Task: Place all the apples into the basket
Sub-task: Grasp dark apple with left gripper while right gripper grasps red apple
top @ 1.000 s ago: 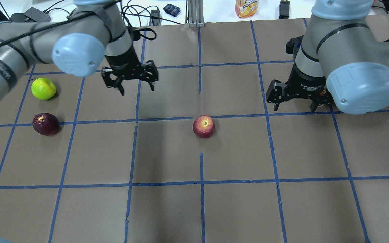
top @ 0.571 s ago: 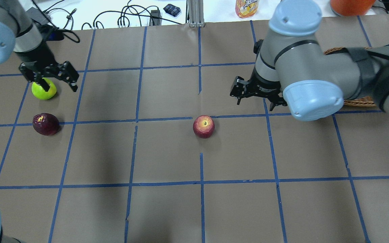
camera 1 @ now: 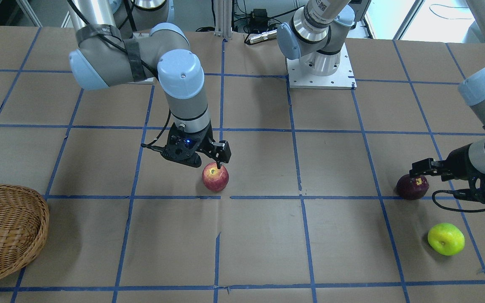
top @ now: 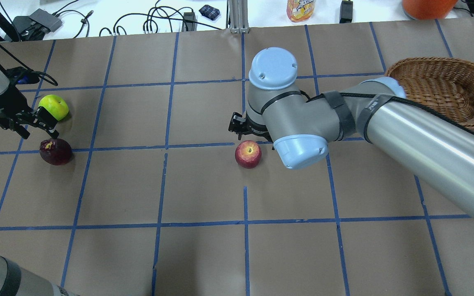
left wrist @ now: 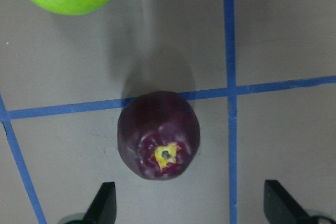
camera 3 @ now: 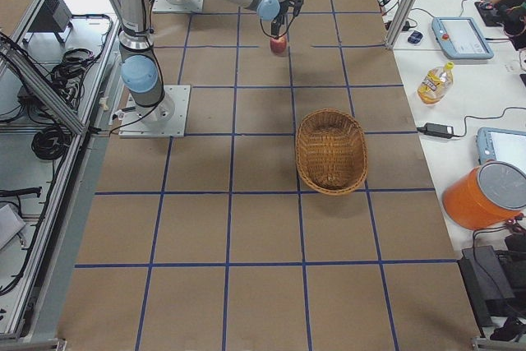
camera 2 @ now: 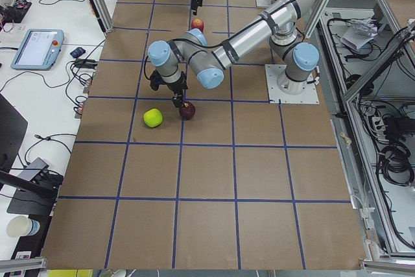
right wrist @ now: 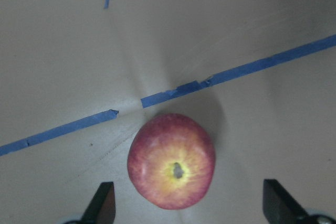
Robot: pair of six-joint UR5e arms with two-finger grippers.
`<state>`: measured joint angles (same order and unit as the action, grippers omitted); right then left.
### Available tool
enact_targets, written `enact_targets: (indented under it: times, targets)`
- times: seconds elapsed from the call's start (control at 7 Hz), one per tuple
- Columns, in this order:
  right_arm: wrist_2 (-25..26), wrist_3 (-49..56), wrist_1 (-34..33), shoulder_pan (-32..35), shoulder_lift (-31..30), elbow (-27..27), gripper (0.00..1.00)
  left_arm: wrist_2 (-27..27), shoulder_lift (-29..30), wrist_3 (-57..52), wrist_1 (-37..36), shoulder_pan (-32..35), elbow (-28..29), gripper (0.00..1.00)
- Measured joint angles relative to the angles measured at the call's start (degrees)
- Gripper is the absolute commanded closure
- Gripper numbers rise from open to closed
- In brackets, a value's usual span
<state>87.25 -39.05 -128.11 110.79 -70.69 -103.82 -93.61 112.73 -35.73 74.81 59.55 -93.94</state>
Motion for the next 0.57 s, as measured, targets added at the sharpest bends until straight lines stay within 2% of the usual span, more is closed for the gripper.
enact_targets:
  times: [0.43, 0.57]
  targets:
    - [0.1, -0.1, -2.5, 1.3, 4.1, -0.3, 0.00, 0.2, 2.5, -2.1, -4.5, -0.5, -2.5, 0.00]
    - [0.1, 0.0, -2.7, 1.3, 4.7, -0.5, 0.00, 0.2, 3.1, -2.2, -4.7, -0.5, -2.6, 0.21]
